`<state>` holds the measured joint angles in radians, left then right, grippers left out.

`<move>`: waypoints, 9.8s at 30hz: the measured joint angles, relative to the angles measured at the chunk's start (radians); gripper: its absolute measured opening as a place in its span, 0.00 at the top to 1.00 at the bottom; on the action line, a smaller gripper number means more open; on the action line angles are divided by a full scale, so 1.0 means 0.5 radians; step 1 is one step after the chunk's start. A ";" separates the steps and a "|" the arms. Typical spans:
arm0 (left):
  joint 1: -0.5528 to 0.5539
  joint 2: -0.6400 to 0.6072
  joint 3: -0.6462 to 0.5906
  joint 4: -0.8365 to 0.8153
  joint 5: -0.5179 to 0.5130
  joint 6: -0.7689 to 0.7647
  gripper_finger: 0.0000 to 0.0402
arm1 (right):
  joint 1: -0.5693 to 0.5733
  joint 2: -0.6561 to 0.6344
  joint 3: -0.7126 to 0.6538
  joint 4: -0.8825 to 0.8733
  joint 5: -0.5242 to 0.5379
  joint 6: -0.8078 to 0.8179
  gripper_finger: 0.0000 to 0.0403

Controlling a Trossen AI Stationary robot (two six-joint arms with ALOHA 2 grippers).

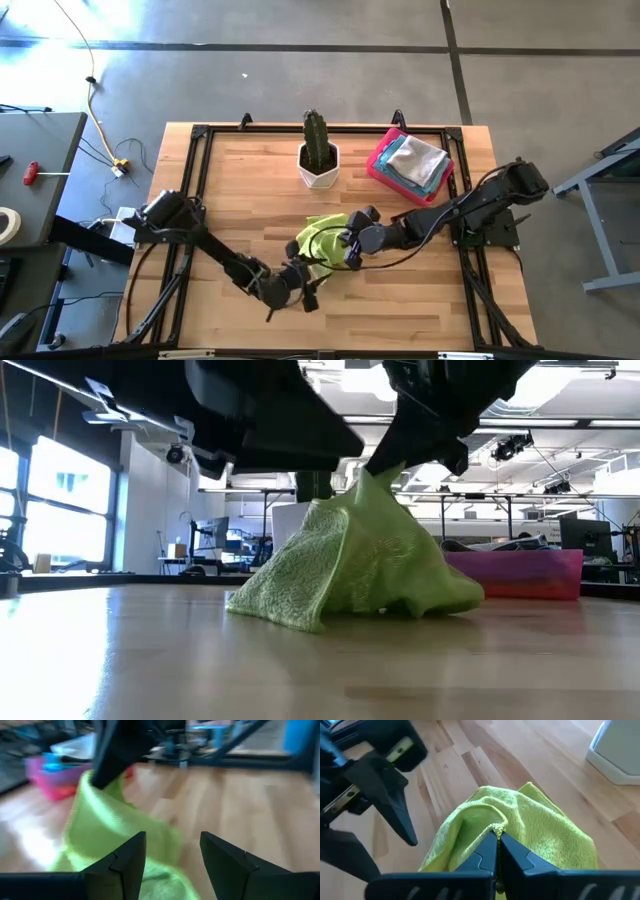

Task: Fold microfiber towels
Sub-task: Fold the green microfiber towel

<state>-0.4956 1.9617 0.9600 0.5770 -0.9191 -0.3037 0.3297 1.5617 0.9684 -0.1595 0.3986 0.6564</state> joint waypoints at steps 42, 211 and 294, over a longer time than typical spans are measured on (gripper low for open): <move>0.029 0.486 0.323 -0.603 0.316 -0.474 0.70 | 0.032 0.020 -0.001 -0.142 0.120 0.087 1.00; 0.250 -0.416 0.138 -2.681 0.715 -1.063 0.72 | -0.142 0.064 -0.002 -0.824 -0.573 -0.375 0.56; 0.075 -0.415 0.147 -2.368 0.924 -0.893 0.61 | 0.047 0.120 0.137 -2.100 -0.779 0.849 1.00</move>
<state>-0.4580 1.7542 1.0332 -0.6071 -0.4568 -0.7502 0.3534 1.6218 1.0368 -1.2093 0.0090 1.0807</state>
